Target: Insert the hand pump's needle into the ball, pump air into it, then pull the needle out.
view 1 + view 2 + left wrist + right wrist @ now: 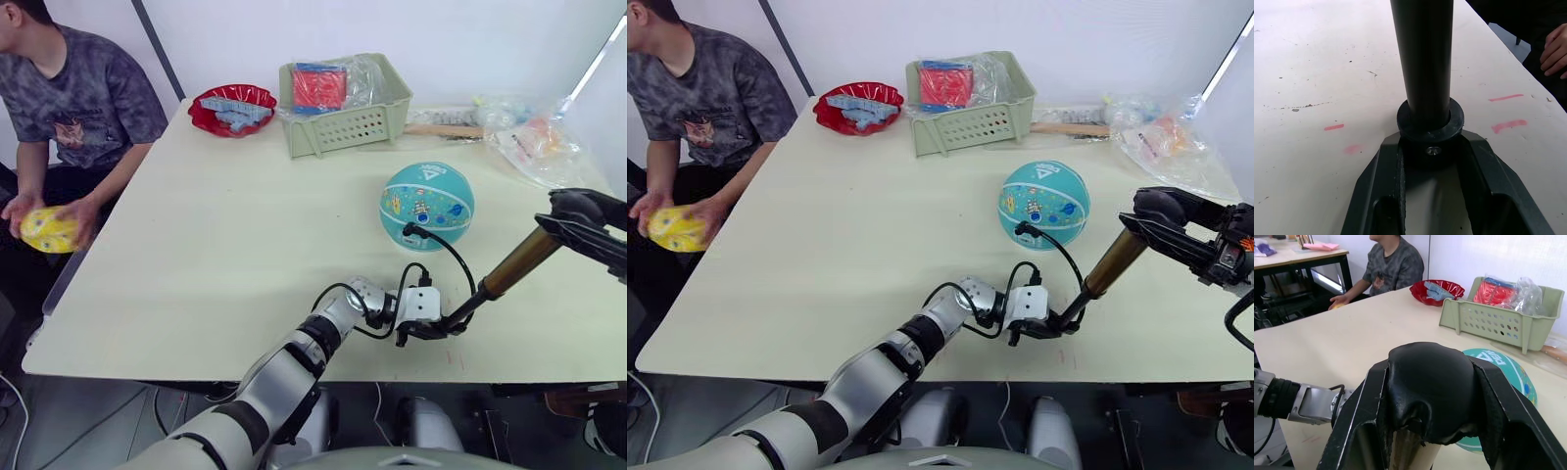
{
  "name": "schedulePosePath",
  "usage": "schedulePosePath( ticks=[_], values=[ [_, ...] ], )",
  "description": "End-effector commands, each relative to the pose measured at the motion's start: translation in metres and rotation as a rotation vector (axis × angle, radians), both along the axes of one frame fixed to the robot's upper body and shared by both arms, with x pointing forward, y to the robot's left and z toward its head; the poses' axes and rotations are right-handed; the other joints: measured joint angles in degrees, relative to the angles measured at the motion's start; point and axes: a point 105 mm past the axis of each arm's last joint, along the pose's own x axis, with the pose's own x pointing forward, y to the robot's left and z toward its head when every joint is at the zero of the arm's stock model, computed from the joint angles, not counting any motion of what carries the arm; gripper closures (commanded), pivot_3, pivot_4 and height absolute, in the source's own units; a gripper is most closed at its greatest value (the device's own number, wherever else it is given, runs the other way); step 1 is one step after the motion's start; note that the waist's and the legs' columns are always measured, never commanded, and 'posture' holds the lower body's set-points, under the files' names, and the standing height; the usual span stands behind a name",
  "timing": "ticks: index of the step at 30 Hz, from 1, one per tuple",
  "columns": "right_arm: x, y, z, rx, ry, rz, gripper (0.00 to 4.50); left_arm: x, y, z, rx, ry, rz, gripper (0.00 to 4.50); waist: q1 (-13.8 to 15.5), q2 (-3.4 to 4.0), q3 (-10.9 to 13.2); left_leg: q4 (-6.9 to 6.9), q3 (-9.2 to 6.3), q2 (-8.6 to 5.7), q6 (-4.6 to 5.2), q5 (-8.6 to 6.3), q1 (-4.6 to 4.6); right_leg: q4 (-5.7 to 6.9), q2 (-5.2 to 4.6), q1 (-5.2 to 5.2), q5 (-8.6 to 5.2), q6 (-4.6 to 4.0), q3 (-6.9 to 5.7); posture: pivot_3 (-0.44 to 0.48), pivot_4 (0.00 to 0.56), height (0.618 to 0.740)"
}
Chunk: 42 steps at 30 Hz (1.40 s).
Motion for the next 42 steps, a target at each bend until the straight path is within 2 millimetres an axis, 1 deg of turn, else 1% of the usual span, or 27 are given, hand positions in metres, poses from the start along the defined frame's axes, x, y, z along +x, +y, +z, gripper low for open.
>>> schedulePosePath(
  ticks=[1, 4, 8, 11, 14, 17, 22, 24, 30, 34, 35, 37, 38, 40, 42],
  values=[
    [0.000, 0.004, -0.007, -0.021, -0.021, -0.007, 2.88, -0.016, 0.034, -0.049, 0.209, 0.100, 0.024, 3.40, 0.0, -0.01, 0.0, 0.00, 0.01, 0.00, 0.00, 0.00, 0.01, 0.00, 0.00, 0.00, 0.00, 0.00, 0.01, 0.000, 0.150, 0.738],
    [0.001, 0.012, -0.039, -0.035, 0.060, 0.008, 2.88, -0.015, 0.034, -0.048, 0.207, 0.099, 0.024, 3.40, -0.1, -0.15, -0.1, -0.01, -0.03, 0.03, 0.00, 0.00, 0.11, 0.02, 0.04, 0.03, 0.00, 0.00, -0.02, 0.000, 0.150, 0.738],
    [0.001, 0.016, -0.070, -0.029, 0.124, 0.010, 2.88, -0.015, 0.034, -0.048, 0.208, 0.099, 0.027, 3.40, -0.4, -0.35, -0.3, -0.01, -0.03, 0.04, 0.00, 0.00, 0.21, 0.05, 0.06, 0.09, -0.01, 0.02, -0.02, 0.000, 0.150, 0.738],
    [0.003, 0.019, -0.086, 0.017, 0.149, -0.001, 2.88, -0.014, 0.034, -0.048, 0.207, 0.100, 0.030, 3.40, -0.5, -0.54, -0.5, -0.01, -0.05, 0.08, -0.01, 0.00, 0.29, 0.06, 0.11, 0.15, 0.01, 0.05, -0.02, 0.000, 0.150, 0.738],
    [0.003, 0.019, -0.102, 0.006, 0.171, -0.012, 2.88, -0.014, 0.035, -0.048, 0.207, 0.100, 0.033, 3.40, -0.6, -0.51, -0.5, -0.01, -0.04, 0.10, -0.01, 0.00, 0.37, 0.07, 0.12, 0.21, 0.01, 0.04, -0.01, 0.000, 0.150, 0.738],
    [0.005, 0.017, -0.124, -0.011, 0.208, -0.036, 2.88, -0.013, 0.037, -0.049, 0.208, 0.100, 0.036, 3.40, -0.6, -0.53, -0.5, -0.07, -0.04, 0.12, -0.01, -0.01, 0.54, 0.07, 0.15, 0.33, -0.01, 0.02, -0.01, 0.000, 0.150, 0.738],
    [0.002, 0.021, -0.153, -0.057, 0.254, -0.038, 2.88, -0.011, 0.035, -0.046, 0.187, 0.100, 0.053, 3.40, -0.6, -0.53, -0.6, -0.11, -0.03, 0.16, -0.01, -0.01, 0.66, 0.09, 0.19, 0.41, -0.04, 0.00, -0.01, 0.000, 0.150, 0.738],
    [0.001, 0.020, -0.160, -0.083, 0.261, -0.043, 2.88, -0.010, 0.033, -0.043, 0.168, 0.101, 0.056, 3.40, -0.6, -0.52, -0.6, -0.11, -0.03, 0.16, -0.02, -0.01, 0.69, 0.10, 0.19, 0.44, -0.03, 0.00, 0.00, 0.000, 0.150, 0.738],
    [0.002, 0.022, -0.165, -0.098, 0.255, -0.042, 2.88, -0.012, 0.028, -0.036, 0.108, 0.119, 0.055, 3.40, -0.6, -0.48, -0.6, -0.13, -0.02, 0.16, -0.02, -0.01, 0.71, 0.09, 0.19, 0.44, -0.03, 0.01, 0.01, 0.000, 0.150, 0.738],
    [0.003, 0.025, -0.165, -0.087, 0.249, -0.042, 2.88, -0.011, 0.025, -0.033, 0.090, 0.150, 0.062, 3.40, -0.7, -0.45, -0.6, -0.14, -0.02, 0.18, -0.02, -0.01, 0.71, 0.09, 0.21, 0.44, -0.03, 0.00, 0.00, 0.000, 0.150, 0.738],
    [0.003, 0.025, -0.165, -0.086, 0.248, -0.042, 2.88, -0.009, 0.024, -0.030, 0.077, 0.154, 0.073, 2.68, -0.7, -0.45, -0.6, -0.17, -0.02, 0.18, -0.02, -0.01, 0.71, 0.09, 0.22, 0.44, -0.03, 0.01, 0.00, 0.000, 0.150, 0.738],
    [0.003, 0.026, -0.165, -0.084, 0.245, -0.043, 2.88, -0.006, 0.021, -0.024, 0.040, 0.161, 0.087, 2.19, -0.7, -0.43, -0.6, -0.18, -0.02, 0.19, -0.02, -0.01, 0.71, 0.09, 0.23, 0.43, -0.03, 0.00, 0.00, 0.000, 0.150, 0.738],
    [0.003, 0.026, -0.164, -0.084, 0.244, -0.044, 2.88, -0.004, 0.018, -0.017, -0.009, 0.163, 0.086, 1.81, -0.6, -0.40, -0.6, -0.18, -0.02, 0.18, -0.02, -0.01, 0.71, 0.09, 0.22, 0.43, -0.04, -0.01, 0.00, 0.000, 0.150, 0.738],
    [0.004, 0.025, -0.164, -0.083, 0.240, -0.046, 2.88, -0.005, 0.015, -0.006, -0.076, 0.173, 0.071, 0.87, -0.5, -0.42, -0.5, -0.17, -0.01, 0.17, -0.02, -0.01, 0.70, 0.09, 0.18, 0.44, -0.06, -0.05, 0.00, 0.000, 0.150, 0.738],
    [0.004, 0.026, -0.162, -0.078, 0.235, -0.048, 2.88, -0.007, 0.015, 0.001, -0.119, 0.168, 0.040, 0.25, -0.6, -0.41, -0.5, -0.15, -0.01, 0.17, -0.07, 0.02, 0.70, 0.09, 0.16, 0.44, -0.10, -0.12, 0.01, 0.000, 0.150, 0.738]
  ],
)
